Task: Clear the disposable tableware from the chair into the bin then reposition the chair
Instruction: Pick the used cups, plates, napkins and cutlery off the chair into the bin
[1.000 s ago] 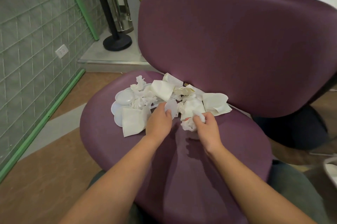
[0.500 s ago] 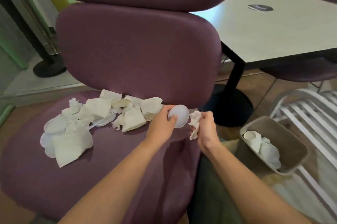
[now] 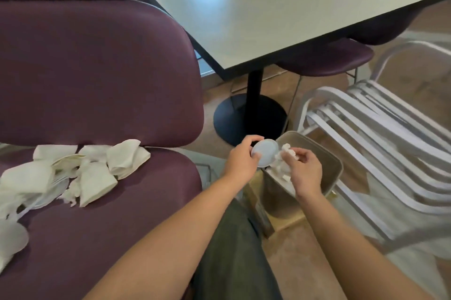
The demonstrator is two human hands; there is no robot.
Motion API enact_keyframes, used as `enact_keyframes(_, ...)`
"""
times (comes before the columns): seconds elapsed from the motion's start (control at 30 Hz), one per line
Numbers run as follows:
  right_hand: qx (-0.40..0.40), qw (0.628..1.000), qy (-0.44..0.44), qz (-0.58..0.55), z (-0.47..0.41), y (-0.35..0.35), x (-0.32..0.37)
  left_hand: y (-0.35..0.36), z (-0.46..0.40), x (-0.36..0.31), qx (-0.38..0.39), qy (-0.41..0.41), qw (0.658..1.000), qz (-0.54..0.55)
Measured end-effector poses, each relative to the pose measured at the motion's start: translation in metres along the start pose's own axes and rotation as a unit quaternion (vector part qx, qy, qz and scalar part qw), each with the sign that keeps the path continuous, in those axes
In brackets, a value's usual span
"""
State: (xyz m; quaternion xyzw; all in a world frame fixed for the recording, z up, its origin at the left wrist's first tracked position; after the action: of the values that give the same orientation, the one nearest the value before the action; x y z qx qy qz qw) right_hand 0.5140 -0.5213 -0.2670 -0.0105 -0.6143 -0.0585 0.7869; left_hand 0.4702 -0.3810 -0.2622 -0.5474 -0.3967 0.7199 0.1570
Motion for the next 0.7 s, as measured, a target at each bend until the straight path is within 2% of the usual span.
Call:
enact_keyframes(0.23,-0.048,0.981,-0.033,0.185,-0.058,-0.047,-0.018,0.072,-0.036,-0.025,0.035,0.003,0.999,-0.04)
enact_keyframes(0.3,-0.004,0.966,-0.01,0.257,-0.064,-0.054,-0.029,0.087,-0.041,-0.028,0.051,-0.004,0.998,-0.041)
enact_keyframes(0.4,0.084,0.925,0.04,0.368,-0.063,-0.057,-0.037,0.106,-0.044,-0.031,0.084,-0.012,0.994,-0.066)
enact_keyframes(0.47,0.106,0.918,0.041,0.381,-0.059,-0.054,-0.036,0.109,-0.044,-0.031,0.087,-0.009,0.993,-0.08)
enact_keyframes(0.7,0.135,0.932,0.0,0.335,-0.036,-0.016,-0.013,0.058,-0.032,-0.018,0.043,-0.02,0.999,-0.022)
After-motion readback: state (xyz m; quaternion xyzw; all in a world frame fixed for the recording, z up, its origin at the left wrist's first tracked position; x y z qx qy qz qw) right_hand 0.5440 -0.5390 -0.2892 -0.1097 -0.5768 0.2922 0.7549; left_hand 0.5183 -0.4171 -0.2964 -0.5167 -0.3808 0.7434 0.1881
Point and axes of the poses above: each hand's wrist, its own z-axis away from the middle knuckle, its own y-axis out of the palm, x = y × z, the point moved 1 cm from there along -z, towards the middle knuckle, and after that the axes turned 14 degrees about -z, right-handed, at the moved point
